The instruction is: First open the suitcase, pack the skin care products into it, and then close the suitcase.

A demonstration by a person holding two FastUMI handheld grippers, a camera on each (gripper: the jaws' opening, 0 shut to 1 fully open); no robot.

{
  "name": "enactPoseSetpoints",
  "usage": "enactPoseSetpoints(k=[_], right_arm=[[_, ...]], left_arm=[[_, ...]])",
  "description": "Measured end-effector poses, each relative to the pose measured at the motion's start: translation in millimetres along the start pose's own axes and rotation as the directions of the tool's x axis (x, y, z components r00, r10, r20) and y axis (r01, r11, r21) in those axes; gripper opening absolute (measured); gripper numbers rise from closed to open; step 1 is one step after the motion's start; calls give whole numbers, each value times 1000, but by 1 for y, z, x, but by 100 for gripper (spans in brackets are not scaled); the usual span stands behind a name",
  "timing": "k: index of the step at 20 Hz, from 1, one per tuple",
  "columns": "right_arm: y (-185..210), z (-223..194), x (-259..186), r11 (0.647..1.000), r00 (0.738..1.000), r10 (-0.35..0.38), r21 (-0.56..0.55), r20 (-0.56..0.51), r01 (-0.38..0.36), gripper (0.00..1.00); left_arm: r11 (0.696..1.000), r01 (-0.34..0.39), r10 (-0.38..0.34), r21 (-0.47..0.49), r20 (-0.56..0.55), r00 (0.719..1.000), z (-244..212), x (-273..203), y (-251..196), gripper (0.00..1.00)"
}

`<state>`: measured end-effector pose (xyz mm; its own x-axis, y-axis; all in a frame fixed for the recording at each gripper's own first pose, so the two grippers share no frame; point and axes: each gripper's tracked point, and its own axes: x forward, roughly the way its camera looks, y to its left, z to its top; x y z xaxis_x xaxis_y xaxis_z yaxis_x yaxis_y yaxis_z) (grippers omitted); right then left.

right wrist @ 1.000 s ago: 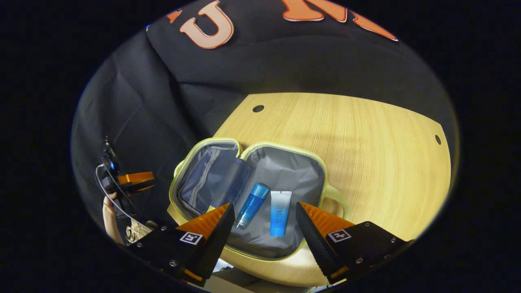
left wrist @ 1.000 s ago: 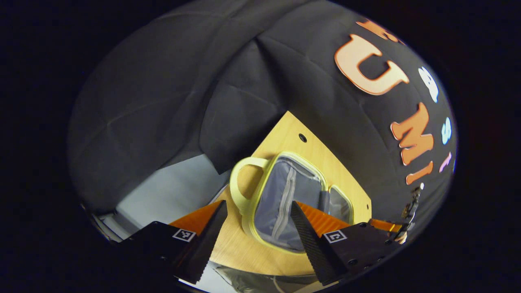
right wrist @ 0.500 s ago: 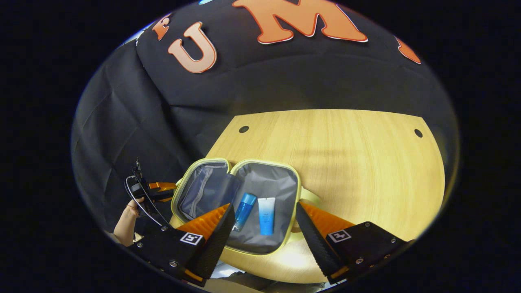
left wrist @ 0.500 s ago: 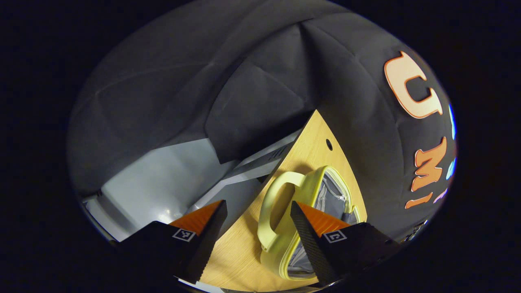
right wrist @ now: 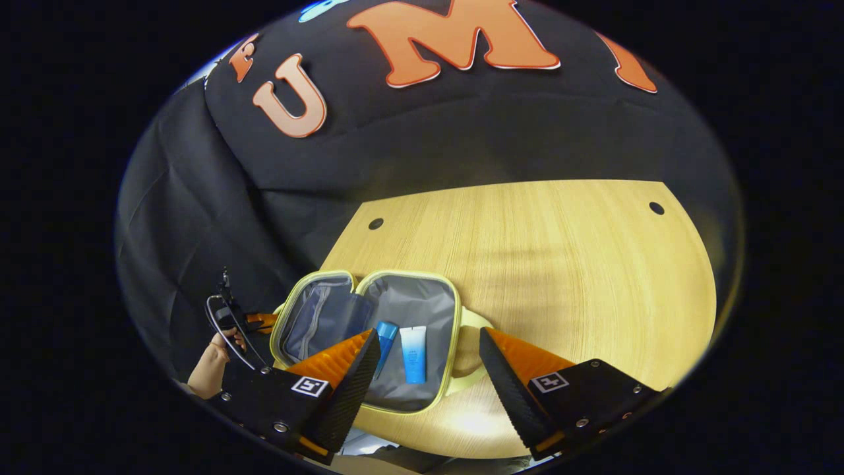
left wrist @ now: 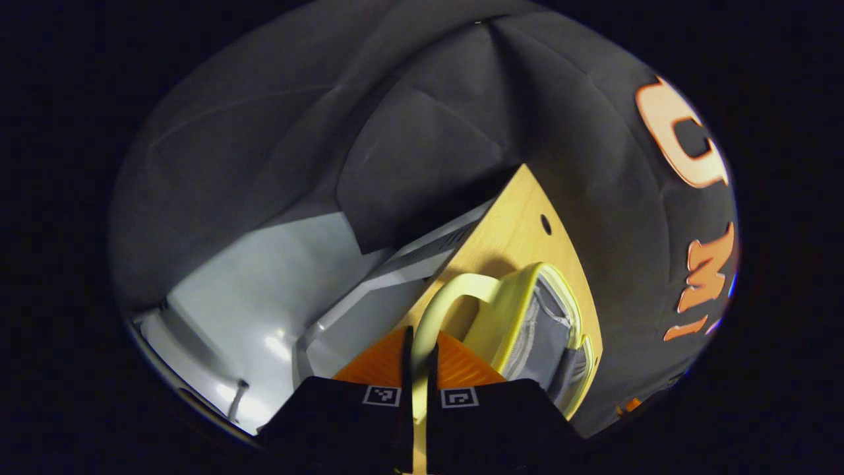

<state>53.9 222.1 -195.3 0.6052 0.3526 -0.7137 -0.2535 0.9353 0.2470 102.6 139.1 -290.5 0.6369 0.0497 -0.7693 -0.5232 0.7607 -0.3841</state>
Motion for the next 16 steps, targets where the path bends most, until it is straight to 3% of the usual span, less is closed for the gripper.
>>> enactPoseSetpoints(k=[4,9,12,16], right_arm=[[-26,26,-15,998,994,-58,3,92,58,96],[-62,61,-38,989,968,-115,-69,223,133,96],[-89,86,-60,974,936,-143,-122,321,191,96],[-120,101,-87,953,905,-157,-180,396,244,96]], left_arm=[[984,-38,28,175,57,998,17,-49,-52,7],[941,-49,2,336,140,990,19,-114,-141,7],[882,-92,10,462,177,984,-3,-146,-206,6],[773,-129,-3,621,207,978,-42,-174,-295,9]])
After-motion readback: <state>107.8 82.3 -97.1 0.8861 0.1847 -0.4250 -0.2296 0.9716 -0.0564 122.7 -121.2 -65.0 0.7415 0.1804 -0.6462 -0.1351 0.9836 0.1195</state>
